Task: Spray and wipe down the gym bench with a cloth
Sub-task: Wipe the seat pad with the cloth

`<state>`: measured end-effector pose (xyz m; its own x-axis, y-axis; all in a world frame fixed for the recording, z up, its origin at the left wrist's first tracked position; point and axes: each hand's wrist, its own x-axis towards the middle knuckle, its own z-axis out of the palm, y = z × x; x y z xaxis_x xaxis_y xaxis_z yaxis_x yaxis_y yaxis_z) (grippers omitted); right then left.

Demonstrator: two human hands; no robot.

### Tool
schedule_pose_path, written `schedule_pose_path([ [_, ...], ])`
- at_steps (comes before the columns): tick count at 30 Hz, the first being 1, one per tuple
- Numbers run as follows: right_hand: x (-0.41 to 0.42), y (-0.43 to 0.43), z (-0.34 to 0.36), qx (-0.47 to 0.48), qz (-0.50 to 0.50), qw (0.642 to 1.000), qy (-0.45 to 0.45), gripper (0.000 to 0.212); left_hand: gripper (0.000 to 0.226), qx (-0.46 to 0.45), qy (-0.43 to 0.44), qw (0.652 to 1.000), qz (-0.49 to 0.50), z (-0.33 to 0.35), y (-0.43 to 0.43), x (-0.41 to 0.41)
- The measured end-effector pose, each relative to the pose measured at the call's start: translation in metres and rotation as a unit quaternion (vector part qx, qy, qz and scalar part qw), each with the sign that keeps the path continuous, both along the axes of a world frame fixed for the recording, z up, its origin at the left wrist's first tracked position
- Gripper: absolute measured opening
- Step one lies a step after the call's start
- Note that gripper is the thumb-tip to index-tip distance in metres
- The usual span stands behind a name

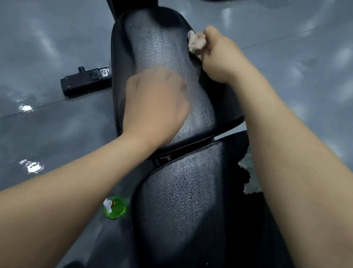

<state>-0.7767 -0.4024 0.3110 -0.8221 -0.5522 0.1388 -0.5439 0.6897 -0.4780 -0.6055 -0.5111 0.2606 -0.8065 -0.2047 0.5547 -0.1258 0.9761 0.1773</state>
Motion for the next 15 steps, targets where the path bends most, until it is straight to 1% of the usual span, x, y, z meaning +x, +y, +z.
schedule_pose_path([
  [5,-0.020,-0.027,0.013,-0.015,0.012,1.000,-0.005,0.017,0.026,0.000,-0.006,1.000,0.003,0.002,0.000,-0.001],
  [8,-0.002,-0.015,0.007,-0.016,0.013,1.000,0.000,0.006,0.026,0.001,-0.007,1.000,0.000,0.003,-0.001,-0.001],
  [10,0.017,0.001,-0.004,-0.018,0.030,0.999,0.001,0.027,0.026,0.001,-0.008,1.000,0.000,0.003,-0.001,-0.001],
  [12,0.041,0.021,-0.011,0.000,0.041,0.999,0.013,0.047,0.027,0.005,-0.013,1.000,-0.004,0.004,0.000,0.000],
  [13,0.052,0.031,-0.015,0.005,0.045,0.999,0.017,0.053,0.028,0.012,-0.016,1.000,-0.009,0.004,-0.001,0.000],
  [15,0.076,0.049,-0.020,0.013,0.053,0.998,0.021,0.056,0.026,0.040,-0.014,0.999,-0.027,0.005,-0.003,0.002],
])
